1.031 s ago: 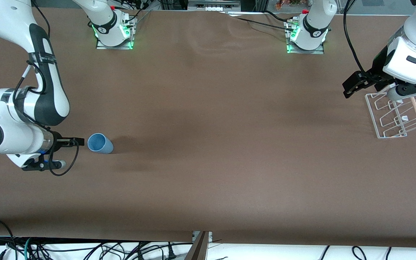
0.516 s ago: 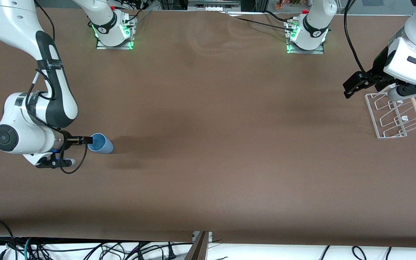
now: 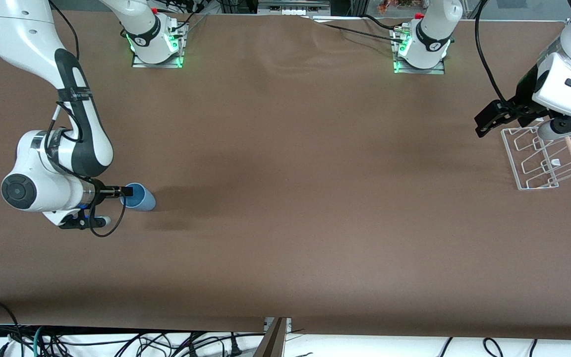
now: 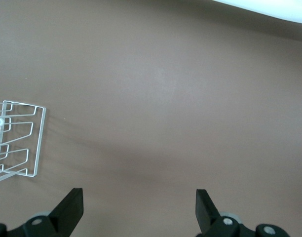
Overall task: Transfer cup to left arm and place on rack
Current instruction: 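Lower the right gripper onto the blue cup and grasp its rim, then lift the cup with the right gripper while the left gripper approaches, then grasp the cup's rim with the left gripper beside the right gripper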
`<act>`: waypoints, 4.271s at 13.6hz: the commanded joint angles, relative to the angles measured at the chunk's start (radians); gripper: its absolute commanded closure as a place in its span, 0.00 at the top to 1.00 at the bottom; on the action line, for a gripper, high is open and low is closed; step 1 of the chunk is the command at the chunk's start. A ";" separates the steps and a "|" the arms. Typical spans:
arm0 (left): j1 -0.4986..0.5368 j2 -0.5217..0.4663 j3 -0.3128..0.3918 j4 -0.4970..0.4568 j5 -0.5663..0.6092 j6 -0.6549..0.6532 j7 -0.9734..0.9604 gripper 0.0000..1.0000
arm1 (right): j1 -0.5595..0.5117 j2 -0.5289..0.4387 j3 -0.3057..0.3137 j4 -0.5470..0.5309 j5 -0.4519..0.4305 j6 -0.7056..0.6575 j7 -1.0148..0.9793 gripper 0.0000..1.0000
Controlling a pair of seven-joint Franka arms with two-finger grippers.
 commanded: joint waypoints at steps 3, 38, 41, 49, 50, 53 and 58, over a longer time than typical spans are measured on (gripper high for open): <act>0.009 0.013 -0.006 0.014 0.017 0.022 -0.005 1.00 | -0.002 0.010 0.005 -0.016 0.050 0.007 -0.017 0.27; -0.092 0.243 -0.043 0.011 -0.066 0.241 0.646 1.00 | 0.249 0.128 0.308 0.295 1.081 0.167 0.478 0.00; -0.135 0.284 -0.094 -0.031 -0.086 0.441 0.762 1.00 | 0.249 0.128 0.330 0.318 1.081 0.158 0.545 0.00; -0.138 0.214 -0.262 -0.393 0.167 0.903 0.819 1.00 | 0.245 0.128 0.339 0.317 1.082 0.156 0.620 0.00; -0.140 0.217 -0.285 -0.397 0.176 0.920 0.819 1.00 | 0.244 0.128 0.339 0.317 1.081 0.154 0.629 0.00; -0.141 0.221 -0.298 -0.351 0.260 0.925 0.816 1.00 | 0.244 0.128 0.339 0.315 1.079 0.151 0.635 0.00; -0.143 0.252 -0.299 -0.271 0.265 0.925 0.807 1.00 | 0.247 0.126 0.337 0.315 1.075 0.107 0.640 0.00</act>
